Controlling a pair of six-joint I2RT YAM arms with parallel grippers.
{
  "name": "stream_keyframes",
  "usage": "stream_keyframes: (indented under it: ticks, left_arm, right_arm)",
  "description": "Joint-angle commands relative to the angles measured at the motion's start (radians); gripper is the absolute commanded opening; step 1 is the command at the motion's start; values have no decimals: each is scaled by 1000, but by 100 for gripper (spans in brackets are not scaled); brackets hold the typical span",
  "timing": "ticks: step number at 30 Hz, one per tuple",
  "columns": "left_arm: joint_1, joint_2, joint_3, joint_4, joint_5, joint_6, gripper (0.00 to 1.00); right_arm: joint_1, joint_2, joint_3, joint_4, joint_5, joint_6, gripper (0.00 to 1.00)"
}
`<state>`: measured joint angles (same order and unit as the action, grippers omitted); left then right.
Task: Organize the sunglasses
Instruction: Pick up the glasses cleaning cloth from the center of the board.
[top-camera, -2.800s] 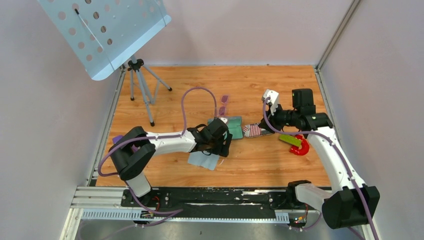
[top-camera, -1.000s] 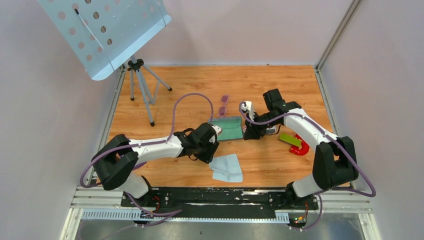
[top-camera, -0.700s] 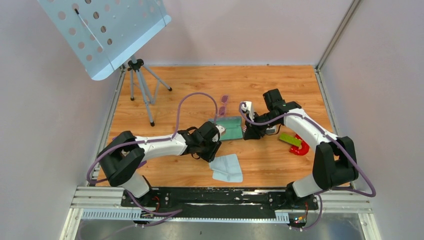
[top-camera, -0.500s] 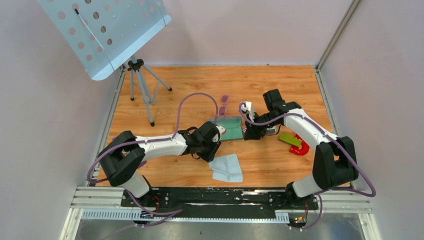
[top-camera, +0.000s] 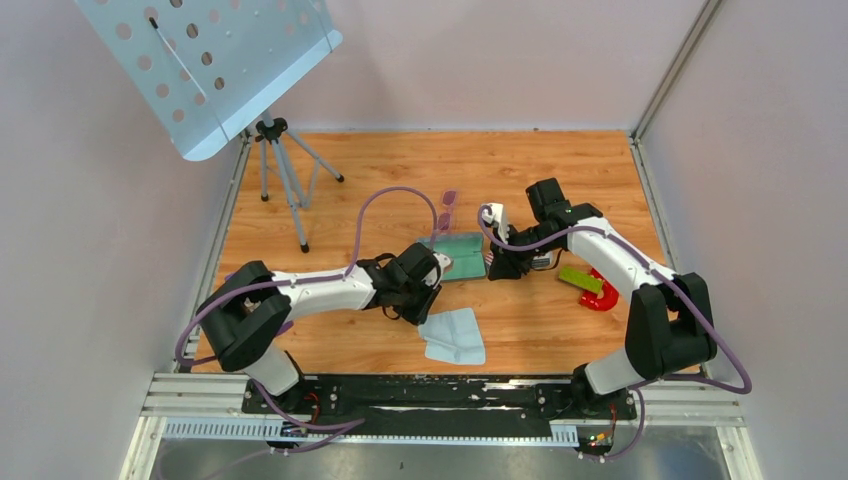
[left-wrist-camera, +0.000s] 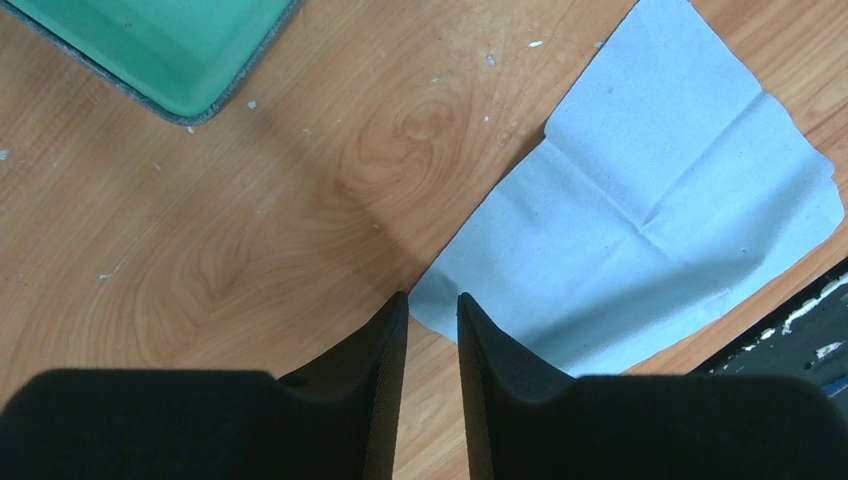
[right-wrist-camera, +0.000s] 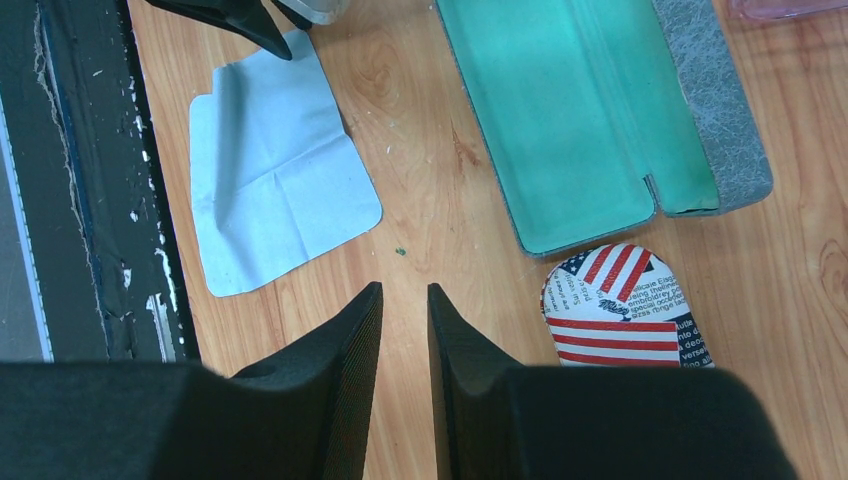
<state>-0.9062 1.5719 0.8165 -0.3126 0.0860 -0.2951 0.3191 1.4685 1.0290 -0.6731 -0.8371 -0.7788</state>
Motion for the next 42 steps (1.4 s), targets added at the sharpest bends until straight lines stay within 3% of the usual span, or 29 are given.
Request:
stream_keyframes:
  ticks: [1,5,8,15,19,42]
  left_arm:
    - [-10,57,12,-61,-11,8,26]
    - [-13,59,8,-41,-4,-1,10]
    - [-14,51,7,-32,-4,3,0]
    - [-13,-21,-29,25,-19,9,0]
    - [-12,-30,-41,45,1,8,0]
    - [6,-83,-135,184,82,-84,0]
  right_arm:
    - [7,-9,-4,1,-11,-3,27]
    - [9,7,-16,6,-21,-32,28]
    - [24,26,-40,-6,-53,-140,32]
    - [149,147,-19,-43,10,-318,35]
    - [182,221,33,-72,27,-334,35]
    - [234,332,38,-53,155,-163,42]
